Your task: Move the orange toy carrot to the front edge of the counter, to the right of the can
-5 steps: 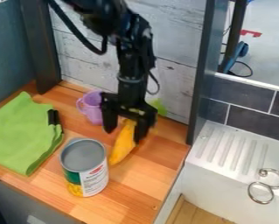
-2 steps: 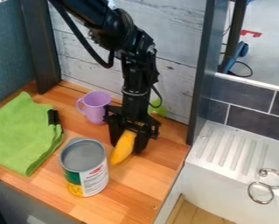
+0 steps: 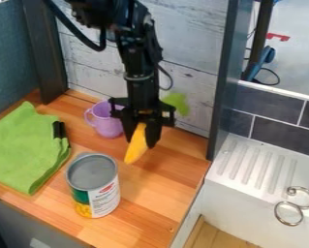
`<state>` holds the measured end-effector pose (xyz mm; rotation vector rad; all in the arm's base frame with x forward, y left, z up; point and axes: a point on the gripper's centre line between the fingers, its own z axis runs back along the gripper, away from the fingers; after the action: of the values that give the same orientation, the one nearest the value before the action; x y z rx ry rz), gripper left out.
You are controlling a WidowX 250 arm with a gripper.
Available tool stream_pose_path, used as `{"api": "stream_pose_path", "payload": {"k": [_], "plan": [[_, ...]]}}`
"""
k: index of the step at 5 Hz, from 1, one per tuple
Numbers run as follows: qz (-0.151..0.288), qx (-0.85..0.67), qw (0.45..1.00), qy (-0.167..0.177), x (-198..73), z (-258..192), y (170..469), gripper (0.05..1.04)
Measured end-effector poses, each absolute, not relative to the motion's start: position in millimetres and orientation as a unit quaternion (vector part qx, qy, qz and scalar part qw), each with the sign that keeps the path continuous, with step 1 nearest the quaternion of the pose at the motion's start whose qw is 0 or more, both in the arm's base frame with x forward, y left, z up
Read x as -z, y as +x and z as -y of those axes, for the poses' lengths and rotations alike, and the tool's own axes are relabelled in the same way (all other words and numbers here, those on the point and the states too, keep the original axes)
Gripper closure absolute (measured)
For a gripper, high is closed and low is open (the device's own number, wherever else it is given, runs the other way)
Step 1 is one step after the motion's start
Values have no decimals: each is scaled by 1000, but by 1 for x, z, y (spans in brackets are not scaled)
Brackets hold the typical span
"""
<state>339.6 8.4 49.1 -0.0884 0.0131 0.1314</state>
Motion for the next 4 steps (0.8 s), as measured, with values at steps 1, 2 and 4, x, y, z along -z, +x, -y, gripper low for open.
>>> {"api": "stream_pose_path", "payload": {"k": [1,2,4], "plan": [[29,-55,995,-74,-69,1,335,628],[22,-38,994,-101,-74,11,310,628],[-22,9,995,-93,-69,62,248,628]]}}
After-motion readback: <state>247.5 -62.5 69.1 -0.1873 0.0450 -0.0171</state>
